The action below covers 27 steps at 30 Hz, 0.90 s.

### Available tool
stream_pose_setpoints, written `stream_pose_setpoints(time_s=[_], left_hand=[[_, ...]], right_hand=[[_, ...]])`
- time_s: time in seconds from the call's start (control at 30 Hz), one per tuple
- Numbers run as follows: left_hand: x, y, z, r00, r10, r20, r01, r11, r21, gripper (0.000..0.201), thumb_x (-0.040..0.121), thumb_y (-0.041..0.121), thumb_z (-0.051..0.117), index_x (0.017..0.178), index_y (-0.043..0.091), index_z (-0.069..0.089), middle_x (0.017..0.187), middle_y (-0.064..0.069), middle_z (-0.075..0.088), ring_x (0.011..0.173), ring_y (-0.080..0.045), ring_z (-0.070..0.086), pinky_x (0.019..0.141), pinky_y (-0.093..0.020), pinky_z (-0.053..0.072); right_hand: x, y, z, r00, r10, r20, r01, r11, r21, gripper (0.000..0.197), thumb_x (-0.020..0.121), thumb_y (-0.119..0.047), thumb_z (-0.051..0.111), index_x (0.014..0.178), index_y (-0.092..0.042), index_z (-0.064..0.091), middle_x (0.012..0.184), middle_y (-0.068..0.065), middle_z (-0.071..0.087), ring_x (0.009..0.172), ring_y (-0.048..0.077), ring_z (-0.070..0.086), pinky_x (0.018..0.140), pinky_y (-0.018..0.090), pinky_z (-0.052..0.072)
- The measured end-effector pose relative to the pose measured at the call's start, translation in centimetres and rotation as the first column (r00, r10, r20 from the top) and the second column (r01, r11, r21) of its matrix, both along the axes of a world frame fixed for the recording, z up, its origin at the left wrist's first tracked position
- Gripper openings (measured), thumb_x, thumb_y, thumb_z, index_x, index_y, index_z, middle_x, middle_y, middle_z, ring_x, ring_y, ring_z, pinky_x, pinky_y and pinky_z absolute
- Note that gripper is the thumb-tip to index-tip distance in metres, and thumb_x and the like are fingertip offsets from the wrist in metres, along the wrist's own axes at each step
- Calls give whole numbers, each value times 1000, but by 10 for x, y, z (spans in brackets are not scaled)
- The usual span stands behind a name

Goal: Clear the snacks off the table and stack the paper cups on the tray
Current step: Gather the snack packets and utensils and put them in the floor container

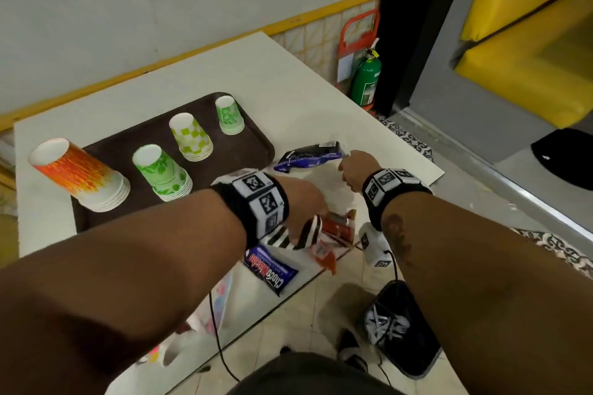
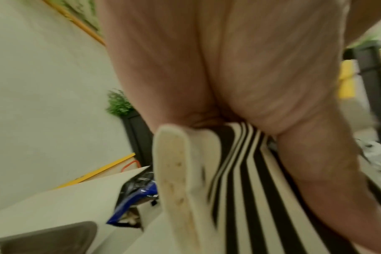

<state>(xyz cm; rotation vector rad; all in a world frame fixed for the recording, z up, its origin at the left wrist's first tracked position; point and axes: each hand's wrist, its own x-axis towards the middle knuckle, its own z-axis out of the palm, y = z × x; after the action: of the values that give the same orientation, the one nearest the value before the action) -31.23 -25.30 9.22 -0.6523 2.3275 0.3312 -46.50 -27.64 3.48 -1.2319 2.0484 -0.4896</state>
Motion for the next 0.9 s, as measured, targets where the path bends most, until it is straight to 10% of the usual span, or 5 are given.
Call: stream_pose_setpoints(time_s=[0.23,0.4,0.53,0.77,0.9], left_hand=[[-7,-53,29,990,126,-58,-130,988,-83,57,74,38,85,125,21,64,111,-2,69,99,-20,64,73,-26,46],[-27,-68,43,975,219,26,-218,976,-9,52,70,44,86,116,31,65,103,10,70,93,-7,64,88,-29,53],[-38,-79,45,939,326,-108,-327,945,7,50,71,43,85,115,30,65,104,9,71,98,-10,65,95,-34,52],[-87,-112,-9,963,249,-107,-264,949,-171,55,67,58,79,115,35,65,103,11,62,119,-18,55,117,-57,4],[-91,-124,-37,945,319,-72,-325,939,-114,61,67,55,81,118,28,63,112,5,67,111,-19,61,111,-45,31]], right_hand=[[-26,22,5,998,-15,66,7,993,122,34,100,1,41,128,12,56,114,26,60,93,22,52,72,26,48],[-51,47,1,953,-162,256,134,983,123,33,100,-5,41,69,-16,48,68,3,51,61,18,51,57,26,43],[-70,64,1,728,-401,555,405,906,123,23,101,-10,37,86,-5,53,68,12,53,53,22,52,54,30,49],[-92,68,-16,691,-431,580,491,869,60,21,100,-15,40,83,-13,51,71,9,53,52,20,48,50,27,42],[-89,69,-25,675,-433,597,488,869,79,22,100,-15,39,83,-13,52,70,9,54,52,20,48,49,26,40]])
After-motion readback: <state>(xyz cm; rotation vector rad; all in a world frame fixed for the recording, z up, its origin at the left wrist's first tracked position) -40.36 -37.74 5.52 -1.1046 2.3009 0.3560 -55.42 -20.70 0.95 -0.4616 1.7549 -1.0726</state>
